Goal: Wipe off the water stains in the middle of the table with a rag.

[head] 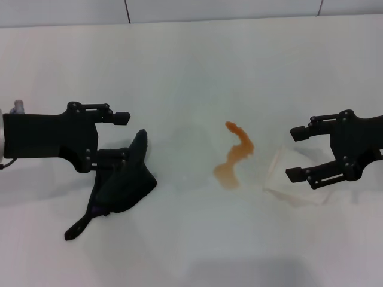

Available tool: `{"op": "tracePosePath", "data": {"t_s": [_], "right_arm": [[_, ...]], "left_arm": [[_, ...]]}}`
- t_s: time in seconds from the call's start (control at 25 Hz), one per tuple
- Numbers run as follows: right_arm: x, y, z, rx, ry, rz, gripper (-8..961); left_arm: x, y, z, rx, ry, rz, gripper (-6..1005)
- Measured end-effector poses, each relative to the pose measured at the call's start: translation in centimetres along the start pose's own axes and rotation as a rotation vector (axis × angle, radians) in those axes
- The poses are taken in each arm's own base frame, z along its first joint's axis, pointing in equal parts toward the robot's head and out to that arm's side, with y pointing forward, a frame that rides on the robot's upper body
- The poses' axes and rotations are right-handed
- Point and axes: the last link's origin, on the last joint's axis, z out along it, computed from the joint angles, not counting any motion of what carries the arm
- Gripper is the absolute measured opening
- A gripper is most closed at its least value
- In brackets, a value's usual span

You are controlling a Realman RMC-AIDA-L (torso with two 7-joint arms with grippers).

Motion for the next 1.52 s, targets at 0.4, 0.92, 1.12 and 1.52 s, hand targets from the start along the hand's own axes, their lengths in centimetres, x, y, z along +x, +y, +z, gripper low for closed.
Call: {"op": "tracePosePath", "data": {"t_s": [0.4,0.92,1.12,1.52], "right_arm": [[-0.4,-0.3,-0.1,0.015,0.021,0.025,841],[-0.6,-1.5,0.6,0.066,0.237,0.059,842],[-1.0,-1.4,1.0,0.077,0.294,0.045,842],[-1.2,-1.9,2.2,0.111,0.392,0.037,841]], "left_arm": [[-0.1,0.0,0.0,0.003,-0.001,-0.003,733],[-0.1,0.0,0.0,0.004,-0.002,0.01,733],[0.0,-0.1,0.0,0.003,-0.002,0.011,733],[-0.1,-0.1,0.0,0.006,-0.004,0.012,733]]}}
